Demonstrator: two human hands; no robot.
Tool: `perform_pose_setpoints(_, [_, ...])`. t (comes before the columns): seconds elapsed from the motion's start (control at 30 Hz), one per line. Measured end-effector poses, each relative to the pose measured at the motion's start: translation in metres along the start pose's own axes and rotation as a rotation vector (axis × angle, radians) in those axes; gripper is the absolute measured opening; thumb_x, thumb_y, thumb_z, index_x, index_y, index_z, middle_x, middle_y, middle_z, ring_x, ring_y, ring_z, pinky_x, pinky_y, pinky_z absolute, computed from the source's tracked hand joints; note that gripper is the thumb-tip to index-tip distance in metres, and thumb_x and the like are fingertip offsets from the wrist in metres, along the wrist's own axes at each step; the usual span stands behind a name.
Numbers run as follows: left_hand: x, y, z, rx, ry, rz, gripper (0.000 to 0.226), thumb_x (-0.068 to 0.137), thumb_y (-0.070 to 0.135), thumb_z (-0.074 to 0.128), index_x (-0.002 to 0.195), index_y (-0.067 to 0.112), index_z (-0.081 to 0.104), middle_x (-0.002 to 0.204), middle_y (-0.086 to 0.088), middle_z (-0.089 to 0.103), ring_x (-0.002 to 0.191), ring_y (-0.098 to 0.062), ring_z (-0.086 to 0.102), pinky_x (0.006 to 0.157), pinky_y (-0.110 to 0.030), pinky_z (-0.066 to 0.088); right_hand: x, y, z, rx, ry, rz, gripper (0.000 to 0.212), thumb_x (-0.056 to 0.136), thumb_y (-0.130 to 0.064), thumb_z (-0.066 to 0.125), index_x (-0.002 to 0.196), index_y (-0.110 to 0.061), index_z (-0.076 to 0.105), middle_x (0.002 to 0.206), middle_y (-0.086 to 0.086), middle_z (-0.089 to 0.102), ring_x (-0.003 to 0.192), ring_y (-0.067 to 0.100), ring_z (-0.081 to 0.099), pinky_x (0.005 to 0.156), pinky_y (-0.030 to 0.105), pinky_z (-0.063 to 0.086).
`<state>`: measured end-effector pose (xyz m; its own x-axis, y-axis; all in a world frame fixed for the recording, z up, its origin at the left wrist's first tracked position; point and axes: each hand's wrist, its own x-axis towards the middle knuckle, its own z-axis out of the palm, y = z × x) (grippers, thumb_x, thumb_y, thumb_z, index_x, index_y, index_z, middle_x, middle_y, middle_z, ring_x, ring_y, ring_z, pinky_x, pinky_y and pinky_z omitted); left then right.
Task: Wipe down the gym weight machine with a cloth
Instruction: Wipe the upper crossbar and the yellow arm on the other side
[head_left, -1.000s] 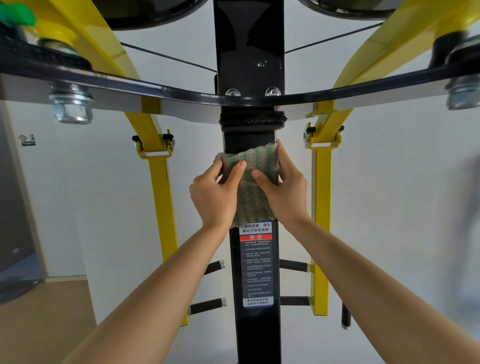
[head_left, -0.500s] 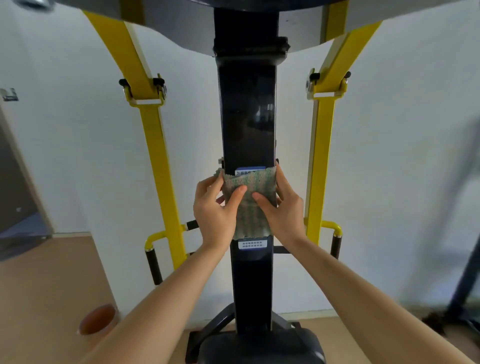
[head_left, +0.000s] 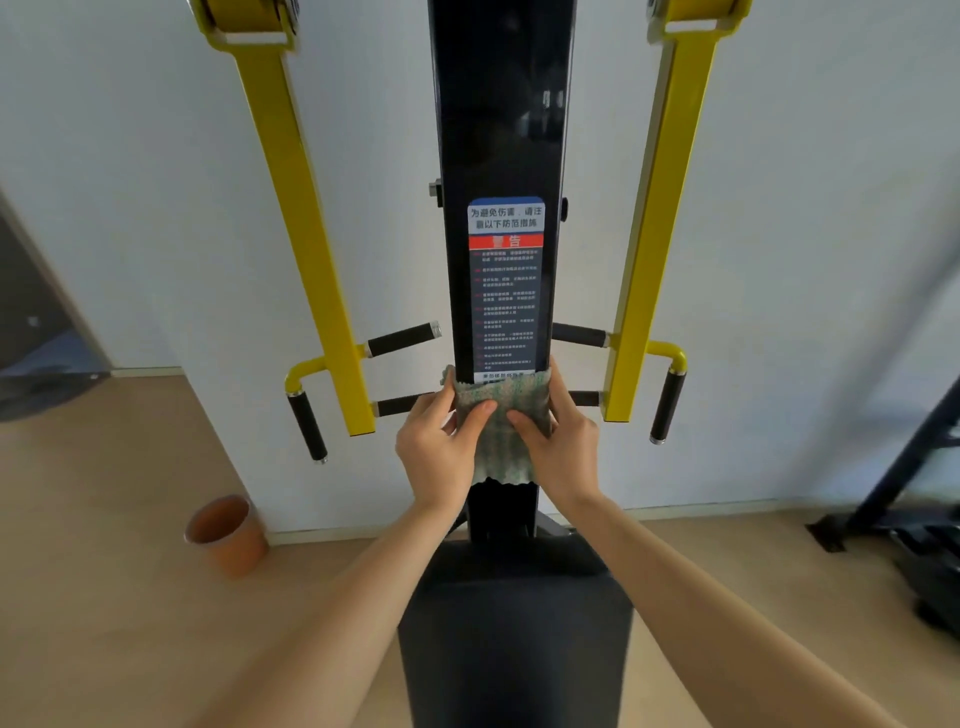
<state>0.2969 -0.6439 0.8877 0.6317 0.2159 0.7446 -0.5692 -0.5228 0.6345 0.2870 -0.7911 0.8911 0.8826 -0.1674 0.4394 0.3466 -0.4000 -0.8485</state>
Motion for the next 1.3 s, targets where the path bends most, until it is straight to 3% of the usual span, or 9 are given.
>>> perform_pose_setpoints(0.07, [-0.013,-0.009,0.001,0.027,-0.020,-0.020,0.045,0.086,0.034,0.079,0.123,0.010,0.072,0.104,-0.003,0.075,0.096,-0.009,0.069,0.079,-0.016,0.057,-0.008,0.011,0.002,-0.033,-0.025,0.033,0.082,0.094,-0.028,0.069,0.158,-0.038,0.019,0.136,-0.006,0.062,0.120,0.014,0.062,0.100,0.041,0.055])
perform_pose_setpoints(0.2, [-0.032,-0.022,0.001,0.126,-0.093,-0.081,0.034,0.083,0.034,0.082,0.108,0.011,0.076,0.091,0.000,0.076,0.081,-0.009,0.070,0.070,-0.002,0.044,-0.022,0.027,0.003,-0.091,-0.087,0.090,0.078,0.093,-0.026,0.070,0.157,-0.033,0.025,0.131,-0.006,0.065,0.119,0.013,0.062,0.101,0.036,0.054])
perform_pose_setpoints(0.37, [-0.043,-0.027,0.001,0.302,-0.258,-0.243,0.031,0.085,0.043,0.078,0.091,0.012,0.077,0.081,0.000,0.076,0.067,-0.011,0.064,0.058,-0.008,0.032,-0.022,0.034,0.001,-0.258,-0.156,0.173,0.057,0.090,-0.028,0.074,0.139,-0.013,0.049,0.100,-0.005,0.066,0.098,0.021,0.066,0.088,0.036,0.058])
perform_pose_setpoints(0.47, [-0.045,-0.029,0.002,0.361,-0.370,-0.352,0.034,0.086,0.045,0.076,0.090,0.011,0.076,0.083,-0.002,0.074,0.068,-0.011,0.060,0.056,-0.013,0.033,-0.021,0.034,-0.001,-0.363,-0.216,0.239,0.048,0.090,-0.028,0.074,0.128,-0.006,0.056,0.093,-0.002,0.061,0.090,0.022,0.062,0.076,0.028,0.049])
perform_pose_setpoints(0.67, [-0.042,-0.028,0.001,0.367,-0.495,-0.494,0.037,0.085,0.048,0.076,0.091,0.012,0.075,0.085,-0.001,0.072,0.074,-0.014,0.065,0.064,-0.022,0.047,-0.020,0.033,-0.003,-0.385,-0.288,0.306,0.035,0.090,-0.031,0.073,0.120,-0.016,0.064,0.108,0.003,0.071,0.100,0.024,0.067,0.087,0.037,0.057])
perform_pose_setpoints(0.8, [-0.041,-0.021,-0.001,0.290,-0.428,-0.476,0.033,0.086,0.048,0.075,0.096,0.016,0.075,0.087,0.003,0.073,0.080,-0.014,0.069,0.064,-0.019,0.046,-0.022,0.026,-0.006,-0.274,-0.213,0.268,0.029,0.092,-0.031,0.071,0.119,-0.020,0.066,0.101,-0.006,0.071,0.096,0.017,0.067,0.082,0.027,0.054])
perform_pose_setpoints(1.0, [-0.016,0.009,-0.006,0.188,-0.201,-0.262,0.033,0.088,0.040,0.075,0.115,0.021,0.075,0.093,0.007,0.077,0.082,-0.010,0.071,0.069,-0.012,0.046,-0.010,-0.010,-0.015,-0.139,-0.067,0.114,0.033,0.095,-0.026,0.067,0.127,-0.030,0.063,0.095,-0.015,0.070,0.086,-0.001,0.064,0.071,0.006,0.045])
perform_pose_setpoints(1.17, [0.026,0.042,-0.016,0.118,-0.098,-0.129,0.037,0.086,0.034,0.079,0.119,0.017,0.074,0.096,0.005,0.078,0.082,-0.012,0.071,0.072,-0.024,0.055,0.023,-0.048,-0.032,-0.094,0.007,-0.054,0.037,0.092,-0.018,0.071,0.127,-0.027,0.065,0.099,-0.015,0.073,0.092,0.006,0.069,0.075,0.005,0.049])
perform_pose_setpoints(1.3, [0.062,0.064,-0.022,0.095,-0.025,-0.050,0.036,0.087,0.033,0.078,0.118,0.017,0.075,0.099,0.006,0.078,0.085,-0.011,0.072,0.071,-0.011,0.048,0.047,-0.082,-0.046,-0.114,0.027,-0.146,0.046,0.094,-0.021,0.069,0.138,-0.025,0.059,0.106,-0.011,0.073,0.093,0.008,0.066,0.084,0.019,0.055])
